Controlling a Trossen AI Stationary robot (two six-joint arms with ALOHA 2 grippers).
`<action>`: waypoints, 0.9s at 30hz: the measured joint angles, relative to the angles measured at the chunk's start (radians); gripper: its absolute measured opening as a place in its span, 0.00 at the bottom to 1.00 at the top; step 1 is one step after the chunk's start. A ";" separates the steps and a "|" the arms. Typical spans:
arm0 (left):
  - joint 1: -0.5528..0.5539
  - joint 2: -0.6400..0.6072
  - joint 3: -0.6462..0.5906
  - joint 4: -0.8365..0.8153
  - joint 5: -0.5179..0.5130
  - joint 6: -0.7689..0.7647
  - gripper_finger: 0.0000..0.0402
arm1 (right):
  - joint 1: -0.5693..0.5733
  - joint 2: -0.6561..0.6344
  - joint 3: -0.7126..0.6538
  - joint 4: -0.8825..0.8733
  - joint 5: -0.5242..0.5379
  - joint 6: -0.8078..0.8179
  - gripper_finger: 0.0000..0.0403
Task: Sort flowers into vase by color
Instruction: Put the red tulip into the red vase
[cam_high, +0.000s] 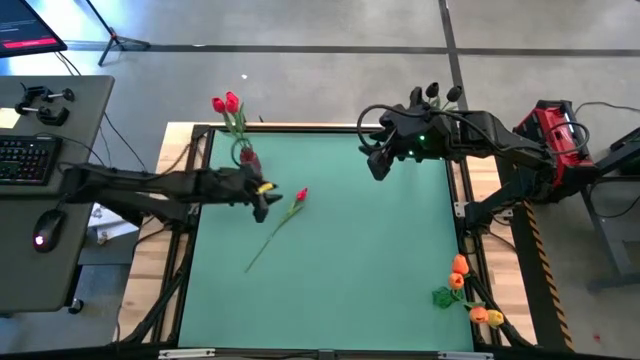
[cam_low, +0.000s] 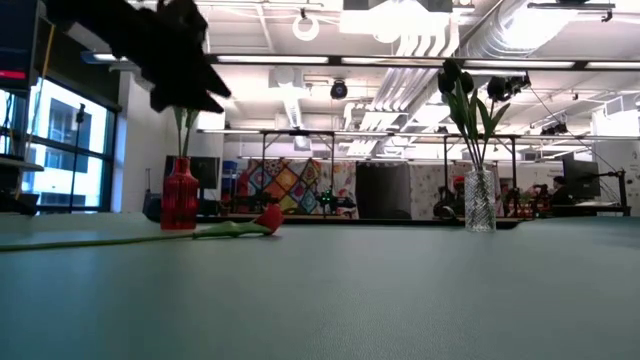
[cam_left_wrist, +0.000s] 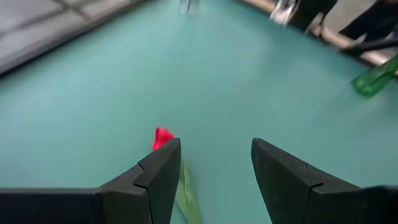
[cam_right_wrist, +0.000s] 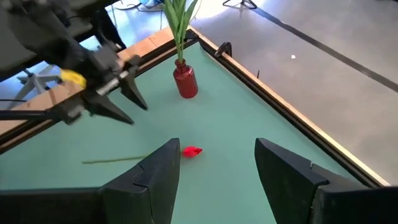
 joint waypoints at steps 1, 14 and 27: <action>-0.002 0.029 0.000 0.002 0.000 -0.015 0.46 | 0.003 0.000 0.000 0.000 -0.007 0.004 0.49; -0.010 0.399 0.000 0.164 0.064 -0.132 0.46 | 0.078 0.000 0.000 0.000 0.011 0.019 0.49; 0.054 0.623 -0.001 0.288 0.114 -0.210 0.46 | 0.108 0.000 0.000 -0.010 0.013 0.026 0.49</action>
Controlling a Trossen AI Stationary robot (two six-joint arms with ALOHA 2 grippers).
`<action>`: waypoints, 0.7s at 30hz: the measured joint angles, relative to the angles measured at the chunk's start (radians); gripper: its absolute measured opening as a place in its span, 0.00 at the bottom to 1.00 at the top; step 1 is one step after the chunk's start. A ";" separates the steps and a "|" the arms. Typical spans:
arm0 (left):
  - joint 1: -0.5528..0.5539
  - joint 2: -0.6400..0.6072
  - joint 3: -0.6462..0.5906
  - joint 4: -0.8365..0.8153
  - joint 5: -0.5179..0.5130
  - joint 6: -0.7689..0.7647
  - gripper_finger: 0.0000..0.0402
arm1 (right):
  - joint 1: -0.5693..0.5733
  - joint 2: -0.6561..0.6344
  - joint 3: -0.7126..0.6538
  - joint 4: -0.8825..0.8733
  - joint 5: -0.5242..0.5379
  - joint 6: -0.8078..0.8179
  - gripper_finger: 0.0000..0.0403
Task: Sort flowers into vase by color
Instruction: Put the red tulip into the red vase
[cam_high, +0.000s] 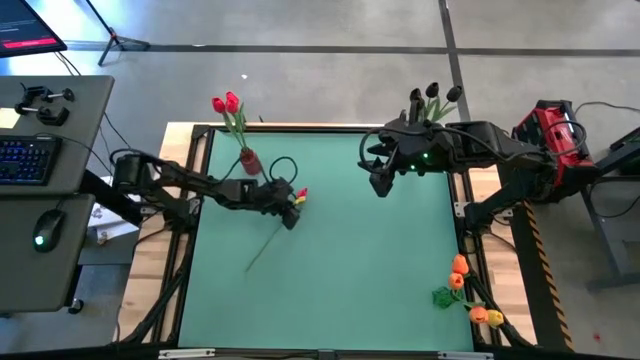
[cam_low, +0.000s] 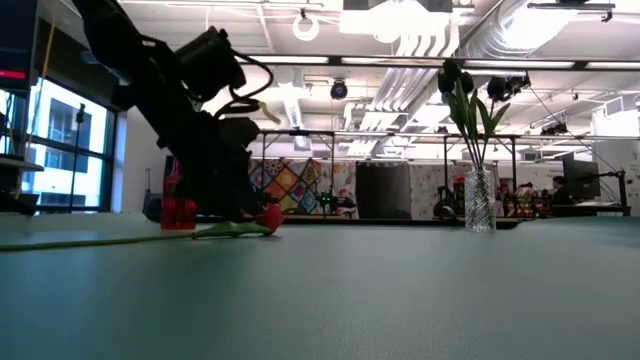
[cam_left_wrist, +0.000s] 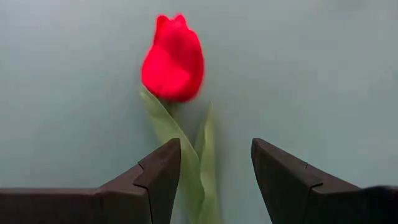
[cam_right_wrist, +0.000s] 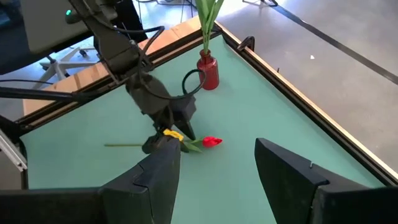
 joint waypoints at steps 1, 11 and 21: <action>0.010 0.006 0.000 0.010 0.006 0.000 0.46 | 0.000 0.000 0.000 -0.003 0.000 0.000 0.49; 0.102 0.007 0.000 0.050 0.022 0.111 0.46 | -0.001 0.000 0.000 -0.022 -0.001 -0.003 0.49; 0.133 0.007 0.000 0.051 0.048 0.176 0.46 | -0.005 0.000 0.000 -0.022 -0.001 -0.011 0.49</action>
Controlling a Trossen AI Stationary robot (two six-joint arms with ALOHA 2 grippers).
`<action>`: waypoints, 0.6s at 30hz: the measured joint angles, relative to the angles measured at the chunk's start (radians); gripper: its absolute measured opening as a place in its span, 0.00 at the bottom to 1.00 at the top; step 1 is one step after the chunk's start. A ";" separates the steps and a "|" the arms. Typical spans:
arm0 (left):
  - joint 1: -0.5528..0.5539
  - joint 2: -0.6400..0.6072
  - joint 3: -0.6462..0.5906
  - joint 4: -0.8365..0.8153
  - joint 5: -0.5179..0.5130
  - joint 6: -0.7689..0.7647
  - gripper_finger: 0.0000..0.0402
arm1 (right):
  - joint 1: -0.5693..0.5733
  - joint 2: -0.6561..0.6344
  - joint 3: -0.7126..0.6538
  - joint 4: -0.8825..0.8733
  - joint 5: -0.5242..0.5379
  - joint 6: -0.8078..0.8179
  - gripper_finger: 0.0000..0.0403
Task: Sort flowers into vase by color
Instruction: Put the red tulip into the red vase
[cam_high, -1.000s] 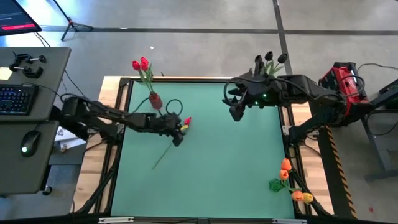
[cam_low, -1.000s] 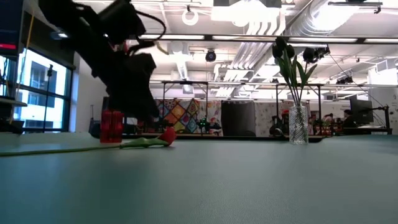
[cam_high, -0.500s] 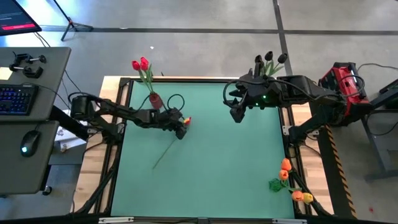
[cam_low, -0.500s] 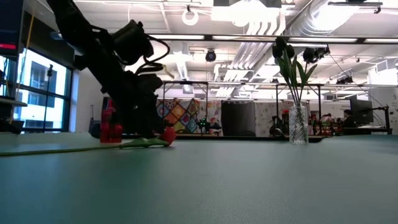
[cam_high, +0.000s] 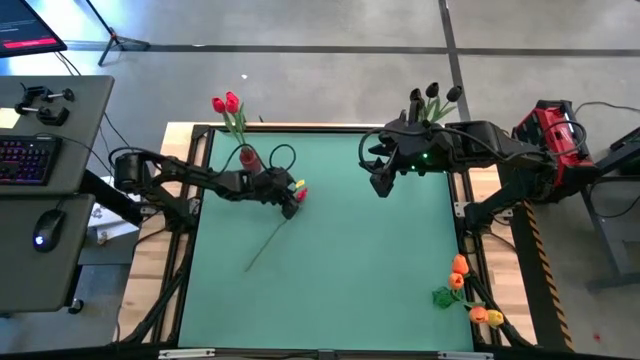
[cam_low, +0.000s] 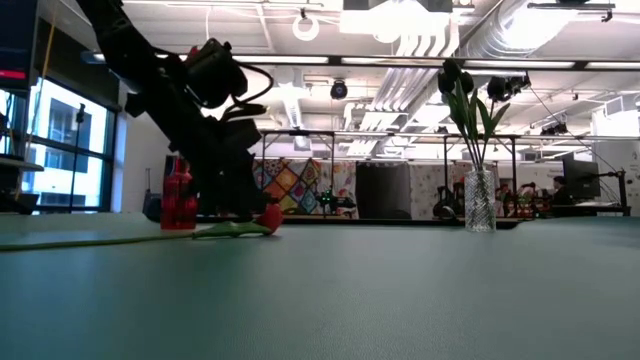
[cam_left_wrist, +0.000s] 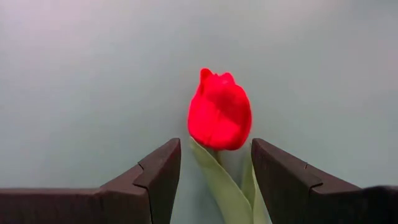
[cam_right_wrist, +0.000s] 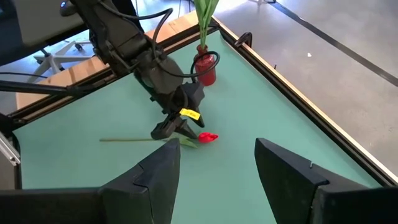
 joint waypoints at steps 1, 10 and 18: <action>-0.003 0.000 0.000 0.000 0.000 0.008 0.46 | 0.000 0.000 0.000 0.000 0.000 0.000 0.49; -0.018 0.016 0.000 0.005 0.001 -0.007 0.46 | 0.000 0.000 0.000 0.000 0.012 0.001 0.49; -0.023 0.132 0.004 0.108 0.010 -0.042 0.46 | 0.000 0.000 0.000 0.000 0.013 0.025 0.49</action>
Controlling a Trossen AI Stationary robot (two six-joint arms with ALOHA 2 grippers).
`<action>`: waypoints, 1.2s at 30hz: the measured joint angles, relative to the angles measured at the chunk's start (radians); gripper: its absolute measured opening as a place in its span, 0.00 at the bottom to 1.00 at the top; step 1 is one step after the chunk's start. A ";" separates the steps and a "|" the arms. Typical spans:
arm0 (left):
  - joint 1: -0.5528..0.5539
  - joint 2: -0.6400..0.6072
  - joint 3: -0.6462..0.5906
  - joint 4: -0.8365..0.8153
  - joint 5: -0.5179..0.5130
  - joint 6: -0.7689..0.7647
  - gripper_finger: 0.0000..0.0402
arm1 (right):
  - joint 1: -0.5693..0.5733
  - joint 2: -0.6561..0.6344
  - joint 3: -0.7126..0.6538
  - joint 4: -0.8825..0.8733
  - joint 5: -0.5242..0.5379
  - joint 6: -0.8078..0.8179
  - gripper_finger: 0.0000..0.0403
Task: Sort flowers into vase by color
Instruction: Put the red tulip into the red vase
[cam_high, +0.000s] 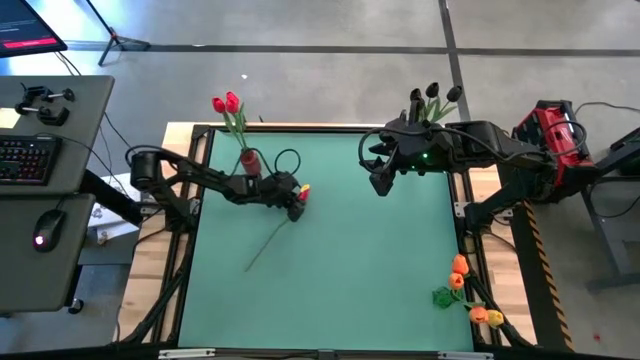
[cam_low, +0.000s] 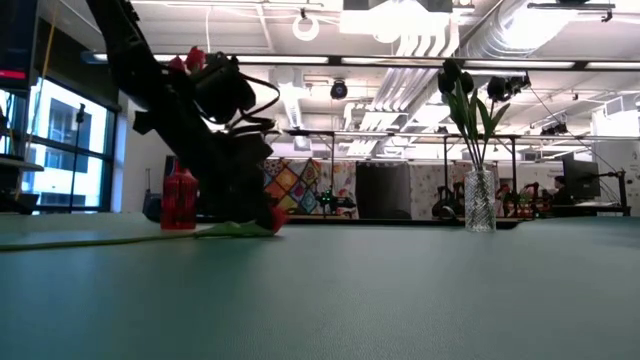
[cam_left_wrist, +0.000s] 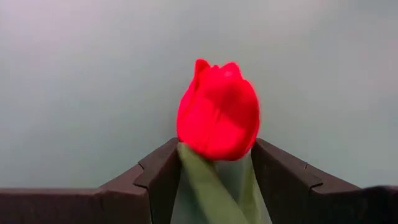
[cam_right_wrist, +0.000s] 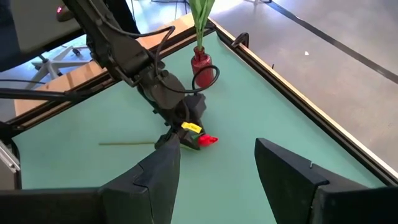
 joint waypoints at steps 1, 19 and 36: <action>-0.001 0.005 0.000 0.016 0.000 -0.003 0.46 | 0.000 0.000 0.000 0.000 0.000 0.003 0.49; 0.013 0.006 -0.003 0.034 0.035 0.046 0.11 | 0.000 0.000 0.000 0.000 0.025 -0.023 0.49; 0.119 -0.512 -0.005 0.126 0.069 -0.074 0.09 | 0.000 0.000 0.000 0.000 0.031 -0.044 0.49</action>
